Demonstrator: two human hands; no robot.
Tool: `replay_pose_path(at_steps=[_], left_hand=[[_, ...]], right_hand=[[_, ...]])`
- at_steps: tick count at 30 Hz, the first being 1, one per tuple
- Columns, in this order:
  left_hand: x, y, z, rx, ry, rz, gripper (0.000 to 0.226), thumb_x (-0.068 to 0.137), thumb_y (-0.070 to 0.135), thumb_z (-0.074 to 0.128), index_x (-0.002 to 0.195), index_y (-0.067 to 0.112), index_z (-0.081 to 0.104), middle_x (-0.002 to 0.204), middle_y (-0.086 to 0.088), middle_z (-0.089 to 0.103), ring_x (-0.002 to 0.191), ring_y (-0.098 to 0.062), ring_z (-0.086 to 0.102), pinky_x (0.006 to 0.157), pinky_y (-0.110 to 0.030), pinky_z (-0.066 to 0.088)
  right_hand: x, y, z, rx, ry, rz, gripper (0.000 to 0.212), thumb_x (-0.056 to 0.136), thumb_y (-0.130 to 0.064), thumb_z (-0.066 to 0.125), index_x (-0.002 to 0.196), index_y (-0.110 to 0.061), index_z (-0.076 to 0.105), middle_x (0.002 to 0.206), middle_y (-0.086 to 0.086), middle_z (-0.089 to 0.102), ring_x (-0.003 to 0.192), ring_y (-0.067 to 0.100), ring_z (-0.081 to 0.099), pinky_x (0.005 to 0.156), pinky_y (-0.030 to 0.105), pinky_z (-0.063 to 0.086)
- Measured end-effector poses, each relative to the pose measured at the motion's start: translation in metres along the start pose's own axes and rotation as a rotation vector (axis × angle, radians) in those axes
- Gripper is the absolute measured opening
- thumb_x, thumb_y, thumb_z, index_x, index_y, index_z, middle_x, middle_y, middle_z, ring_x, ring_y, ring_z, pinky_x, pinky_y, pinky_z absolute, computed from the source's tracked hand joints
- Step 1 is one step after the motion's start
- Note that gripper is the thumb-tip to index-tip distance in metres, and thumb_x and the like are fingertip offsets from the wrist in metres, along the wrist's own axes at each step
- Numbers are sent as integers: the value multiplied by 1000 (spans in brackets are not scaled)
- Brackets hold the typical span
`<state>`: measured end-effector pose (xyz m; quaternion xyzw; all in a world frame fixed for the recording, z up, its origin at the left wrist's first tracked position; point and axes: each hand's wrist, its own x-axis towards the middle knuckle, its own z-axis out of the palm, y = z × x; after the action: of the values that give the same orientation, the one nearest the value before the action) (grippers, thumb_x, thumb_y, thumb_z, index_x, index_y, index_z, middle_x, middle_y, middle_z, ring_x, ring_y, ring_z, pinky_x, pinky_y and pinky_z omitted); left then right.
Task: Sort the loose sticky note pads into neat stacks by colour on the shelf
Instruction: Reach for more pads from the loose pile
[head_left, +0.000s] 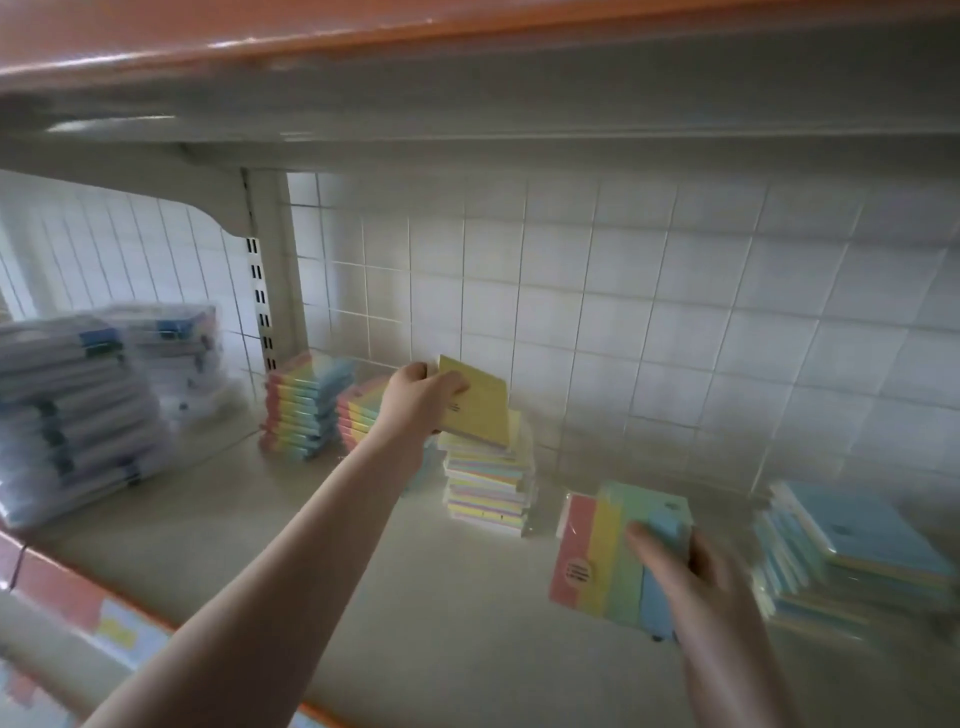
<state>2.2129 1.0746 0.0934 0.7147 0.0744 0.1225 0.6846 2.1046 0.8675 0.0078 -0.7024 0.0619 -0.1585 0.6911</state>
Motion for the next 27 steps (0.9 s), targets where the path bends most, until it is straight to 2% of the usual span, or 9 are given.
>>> replay_pose_path(at_steps=[2,6,8,11,13,16,19,23,27], left_hand=[[11,-6,8,33,-8,12,12,82,6,61,76,10,52,67,-5,49,59,-18,46,54,-26,35],[21,-24,16,123,9,2,9,79,11,62,84,8,56,65,-1,50,64,-21,48,55,-27,35],[23,-30,16,181,10,-18,24,71,27,64,85,9,58,70,-3,55,73,-25,53,63,-30,41],[29,-38,16,259,17,-56,52,54,43,53,94,11,62,96,-12,63,98,-34,57,86,-39,48],[32,-41,18,288,15,-86,61,53,45,51,103,12,61,106,-13,62,105,-35,55,93,-43,47],[34,-44,20,263,-28,-89,65,61,44,58,117,12,55,116,-13,59,110,-34,53,96,-45,46],[36,-46,23,273,-61,-61,57,80,29,63,131,9,47,126,-12,54,114,-32,51,98,-42,44],[41,-47,25,328,-111,-33,56,86,31,58,136,10,43,132,-12,50,117,-30,49,100,-41,42],[35,-46,14,400,-51,97,52,90,35,52,137,12,44,135,-12,47,124,-30,43,104,-42,37]], right_hand=[[-1,-2,0,-6,25,2,35,66,-40,73,82,-9,66,73,14,66,66,30,62,51,33,40],[-5,-2,0,-8,61,8,22,75,-32,75,81,-12,67,73,11,67,68,29,63,52,31,41],[-5,0,1,-25,89,11,23,75,-31,76,82,-11,68,75,12,70,72,31,66,53,34,47],[-5,1,2,-29,143,30,12,81,-23,71,80,-12,69,76,8,71,75,29,68,67,43,53],[-7,-1,3,-23,176,38,10,82,-23,70,79,-14,68,73,6,71,73,27,67,64,39,50],[-10,-4,7,-6,207,54,10,82,-23,70,79,-14,68,72,6,70,69,26,65,59,32,44],[-13,-6,12,-6,224,64,8,81,-21,70,79,-14,68,73,5,71,72,24,66,65,34,49],[-15,-9,16,-14,270,47,9,82,-22,70,80,-14,67,77,7,70,76,27,65,67,37,48],[-13,-25,22,38,290,-3,7,84,-17,67,80,-11,65,61,-5,68,68,21,62,59,30,44]])
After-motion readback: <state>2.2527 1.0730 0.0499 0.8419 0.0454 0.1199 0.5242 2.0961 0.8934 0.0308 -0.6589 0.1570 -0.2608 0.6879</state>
